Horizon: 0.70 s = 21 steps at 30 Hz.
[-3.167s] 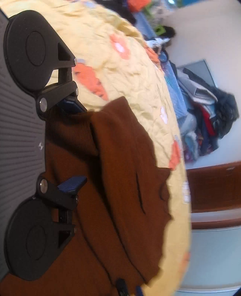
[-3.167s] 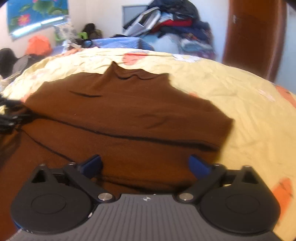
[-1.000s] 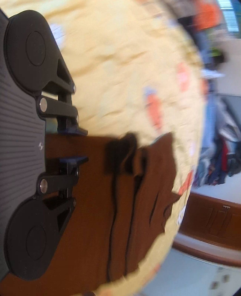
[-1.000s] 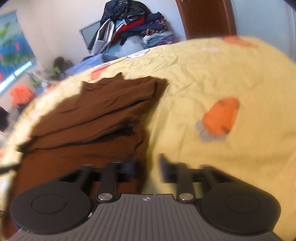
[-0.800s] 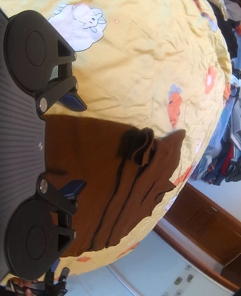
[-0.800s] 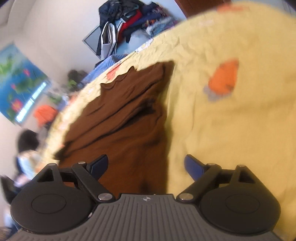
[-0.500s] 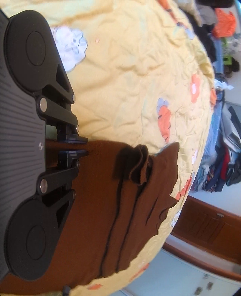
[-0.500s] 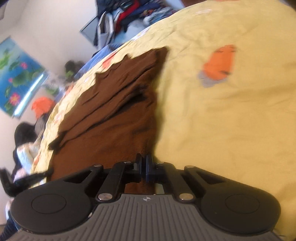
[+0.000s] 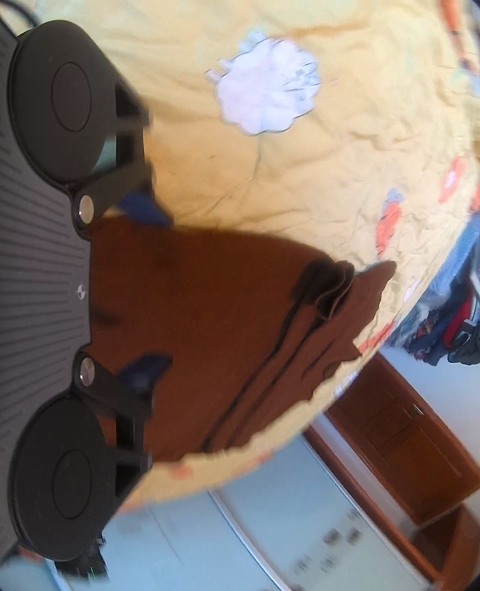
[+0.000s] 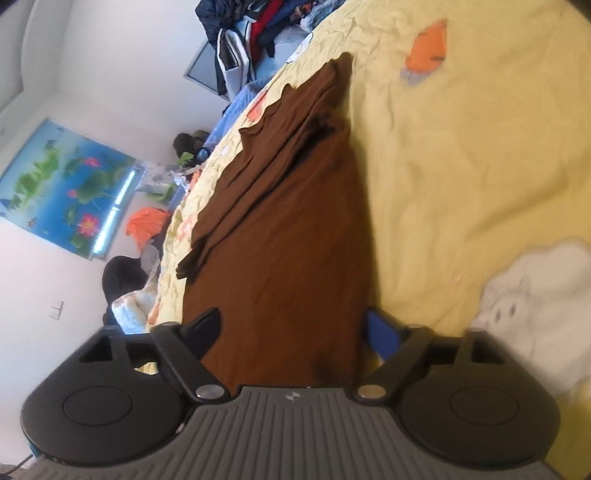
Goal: Fold small clothes
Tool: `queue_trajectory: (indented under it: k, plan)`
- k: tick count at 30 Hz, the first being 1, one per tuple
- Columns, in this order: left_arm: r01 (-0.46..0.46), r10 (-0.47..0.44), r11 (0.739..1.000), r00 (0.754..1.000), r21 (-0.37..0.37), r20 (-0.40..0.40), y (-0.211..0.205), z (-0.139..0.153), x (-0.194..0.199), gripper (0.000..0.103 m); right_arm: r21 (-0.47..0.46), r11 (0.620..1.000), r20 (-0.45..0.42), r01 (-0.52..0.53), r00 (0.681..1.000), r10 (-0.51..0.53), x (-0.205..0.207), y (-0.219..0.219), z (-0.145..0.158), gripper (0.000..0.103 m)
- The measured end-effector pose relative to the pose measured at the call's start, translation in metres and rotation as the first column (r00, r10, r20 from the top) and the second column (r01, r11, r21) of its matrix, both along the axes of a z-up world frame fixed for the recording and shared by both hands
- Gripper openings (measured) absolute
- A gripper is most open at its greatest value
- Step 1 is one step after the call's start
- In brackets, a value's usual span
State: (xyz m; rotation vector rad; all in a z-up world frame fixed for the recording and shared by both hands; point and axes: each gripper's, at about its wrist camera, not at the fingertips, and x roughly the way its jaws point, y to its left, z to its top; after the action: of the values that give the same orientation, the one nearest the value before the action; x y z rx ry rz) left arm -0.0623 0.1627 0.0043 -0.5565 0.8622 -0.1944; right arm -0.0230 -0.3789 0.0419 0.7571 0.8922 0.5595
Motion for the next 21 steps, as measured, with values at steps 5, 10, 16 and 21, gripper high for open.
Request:
queue_trajectory:
  k: [5,10,16,21]
  plan:
    - [0.006,-0.005,0.987,1.0,0.162,-0.004,-0.005,0.001,0.003,0.009,-0.047,0.999,-0.016,0.023,1.0,-0.024,0.0,-0.009,-0.013,0.002]
    - [0.044,-0.045,0.986,0.999,0.163,0.0,-0.007,0.003,-0.009,0.017,-0.013,0.998,-0.032,0.064,0.997,-0.064,-0.011,-0.019,-0.016,0.006]
    - [0.098,-0.101,0.991,0.995,-0.092,-0.026,-0.003,0.0,-0.035,0.089,0.127,0.992,-0.066,0.019,0.998,-0.01,-0.035,-0.012,-0.009,0.07]
    - [0.116,-0.119,0.986,0.993,-0.116,-0.021,-0.012,-0.002,-0.05,0.081,0.109,0.992,-0.104,-0.069,0.991,0.08,-0.046,0.018,-0.011,0.059]
